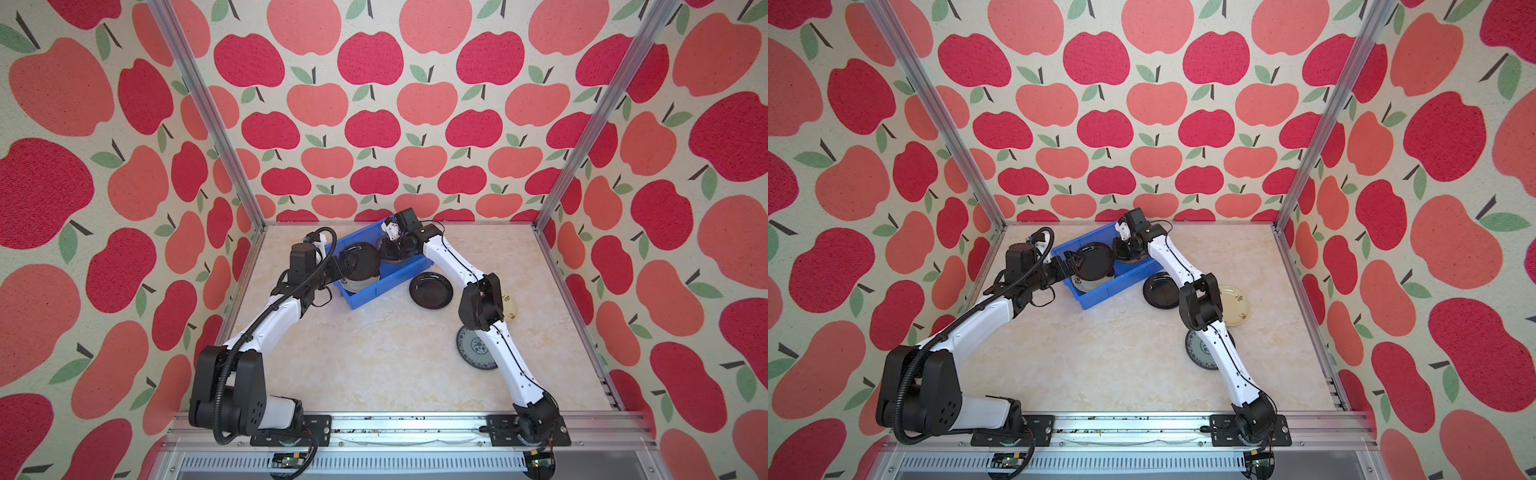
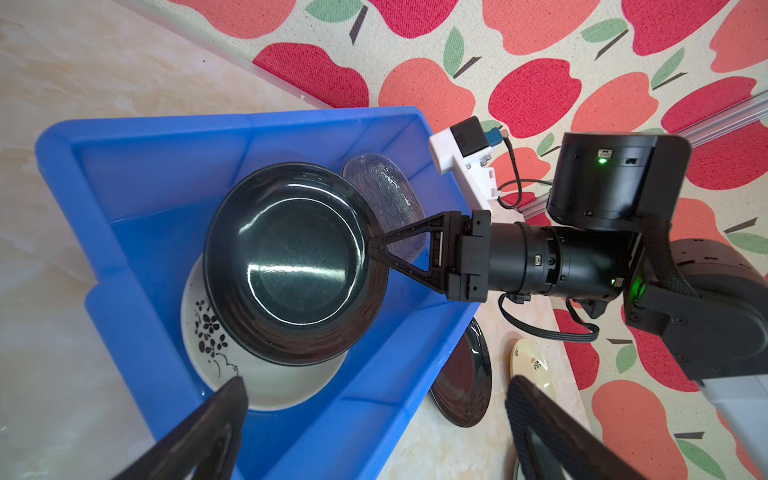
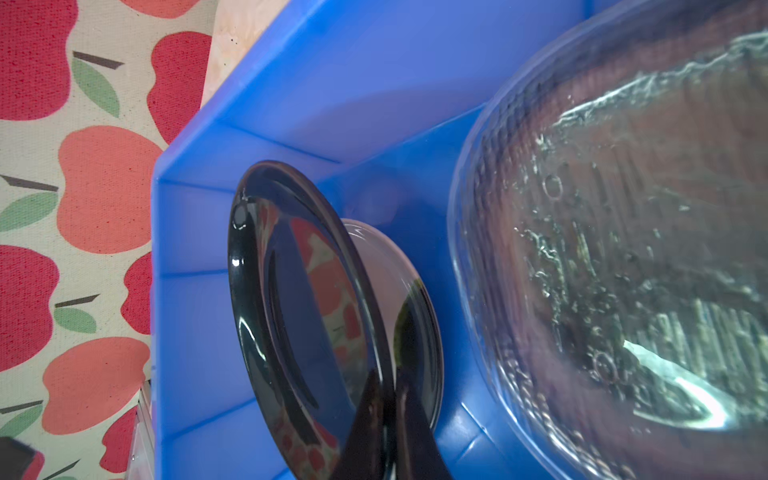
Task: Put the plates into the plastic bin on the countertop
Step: 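Lower the black plate onto the cream plate in the bin and release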
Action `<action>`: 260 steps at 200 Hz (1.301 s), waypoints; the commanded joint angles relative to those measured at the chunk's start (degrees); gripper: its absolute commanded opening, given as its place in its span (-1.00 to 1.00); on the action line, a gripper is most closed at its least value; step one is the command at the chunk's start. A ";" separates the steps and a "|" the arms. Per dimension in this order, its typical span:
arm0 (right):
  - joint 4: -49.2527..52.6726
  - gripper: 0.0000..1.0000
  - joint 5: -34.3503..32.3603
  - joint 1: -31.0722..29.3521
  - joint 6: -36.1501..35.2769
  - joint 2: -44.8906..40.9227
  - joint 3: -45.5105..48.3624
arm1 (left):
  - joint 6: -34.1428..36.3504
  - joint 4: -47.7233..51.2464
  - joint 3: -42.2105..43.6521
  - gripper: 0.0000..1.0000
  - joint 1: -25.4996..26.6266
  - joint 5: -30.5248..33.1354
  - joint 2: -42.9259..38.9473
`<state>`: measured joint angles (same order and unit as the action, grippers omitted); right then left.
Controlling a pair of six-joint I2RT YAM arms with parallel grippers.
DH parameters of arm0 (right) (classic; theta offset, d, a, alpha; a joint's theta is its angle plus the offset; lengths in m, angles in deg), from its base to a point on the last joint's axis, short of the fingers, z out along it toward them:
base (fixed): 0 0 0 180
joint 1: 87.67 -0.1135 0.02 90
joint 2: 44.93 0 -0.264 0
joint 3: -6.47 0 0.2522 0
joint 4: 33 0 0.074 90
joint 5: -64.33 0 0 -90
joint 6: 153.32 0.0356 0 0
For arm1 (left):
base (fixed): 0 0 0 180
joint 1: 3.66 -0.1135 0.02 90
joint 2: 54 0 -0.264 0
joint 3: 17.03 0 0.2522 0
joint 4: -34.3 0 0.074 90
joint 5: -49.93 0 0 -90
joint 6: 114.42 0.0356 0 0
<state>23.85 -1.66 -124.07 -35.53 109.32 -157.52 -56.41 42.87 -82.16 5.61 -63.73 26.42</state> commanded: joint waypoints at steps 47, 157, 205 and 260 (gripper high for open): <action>-1.33 -1.00 0.23 -0.69 2.11 2.28 -2.24 | 0.35 -0.79 -1.60 0.98 0.25 -1.21 1.88; 4.26 -0.40 -6.21 -2.18 -1.90 1.16 -3.23 | -0.92 -2.84 -2.09 0.98 0.35 -2.27 4.99; 4.90 -0.15 -8.10 -2.75 -3.07 0.15 -3.13 | -0.87 -4.04 -2.03 0.98 1.24 -2.61 6.26; 6.81 0.01 -10.27 -3.04 -5.15 -3.31 -3.04 | 2.37 -0.79 -3.87 0.98 3.63 0.19 5.76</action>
<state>27.70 -9.81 -126.68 -38.41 110.81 -159.01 -56.13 40.97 -83.98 8.61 -64.64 32.32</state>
